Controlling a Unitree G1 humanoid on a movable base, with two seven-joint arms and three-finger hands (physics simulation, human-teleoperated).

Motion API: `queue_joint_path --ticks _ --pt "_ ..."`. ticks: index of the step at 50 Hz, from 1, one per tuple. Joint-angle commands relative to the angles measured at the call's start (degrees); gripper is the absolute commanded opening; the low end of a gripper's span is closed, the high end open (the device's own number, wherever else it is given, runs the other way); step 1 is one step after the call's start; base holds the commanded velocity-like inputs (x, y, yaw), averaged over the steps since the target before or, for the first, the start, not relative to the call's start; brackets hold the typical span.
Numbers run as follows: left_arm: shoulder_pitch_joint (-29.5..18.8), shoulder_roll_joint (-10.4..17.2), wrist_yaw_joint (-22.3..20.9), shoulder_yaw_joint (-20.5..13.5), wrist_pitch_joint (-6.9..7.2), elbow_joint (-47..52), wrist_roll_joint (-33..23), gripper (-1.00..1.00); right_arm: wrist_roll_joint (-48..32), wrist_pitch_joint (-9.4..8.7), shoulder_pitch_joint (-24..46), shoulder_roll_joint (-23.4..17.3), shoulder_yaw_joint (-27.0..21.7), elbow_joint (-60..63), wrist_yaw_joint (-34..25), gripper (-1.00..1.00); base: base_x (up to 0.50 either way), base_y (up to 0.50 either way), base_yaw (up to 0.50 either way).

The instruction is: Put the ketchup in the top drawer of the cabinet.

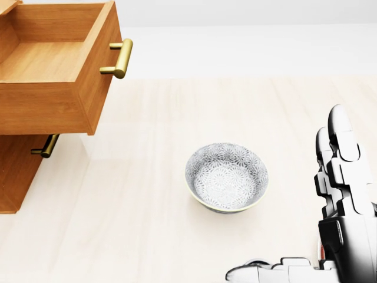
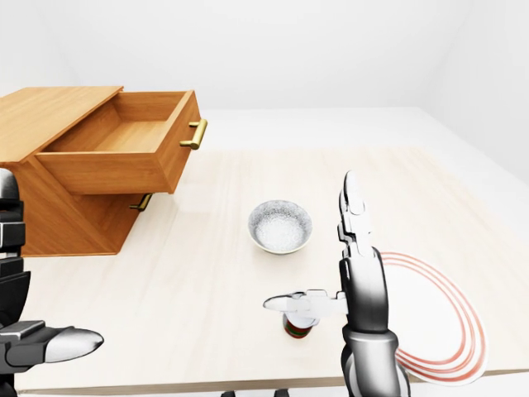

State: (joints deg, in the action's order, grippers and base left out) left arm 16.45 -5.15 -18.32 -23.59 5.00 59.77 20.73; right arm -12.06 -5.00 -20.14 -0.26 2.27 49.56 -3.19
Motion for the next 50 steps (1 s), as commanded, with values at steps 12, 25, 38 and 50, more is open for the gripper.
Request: queue_joint_path --ticks 12,25,38,50 --pt "-0.12 0.21 0.12 -0.71 0.0 0.17 0.69 1.0 -1.41 0.0 0.17 0.3 0.2 -0.42 -0.06 1.0 0.0 0.5 0.0" --pt "-0.32 0.21 0.11 -0.83 0.0 0.16 0.68 1.0 -1.19 0.0 0.29 0.21 0.15 -0.84 -0.13 1.0 0.0 0.5 0.0" --pt "0.25 0.17 0.25 0.15 0.0 0.23 0.0 1.0 -0.66 0.0 0.26 0.29 -0.28 -0.92 -0.3 1.0 0.0 0.5 0.0" --pt "0.67 0.59 0.51 0.27 0.0 0.23 0.68 1.0 1.81 0.0 0.14 0.74 -1.45 -0.88 -0.99 1.0 0.34 0.28 0.0"
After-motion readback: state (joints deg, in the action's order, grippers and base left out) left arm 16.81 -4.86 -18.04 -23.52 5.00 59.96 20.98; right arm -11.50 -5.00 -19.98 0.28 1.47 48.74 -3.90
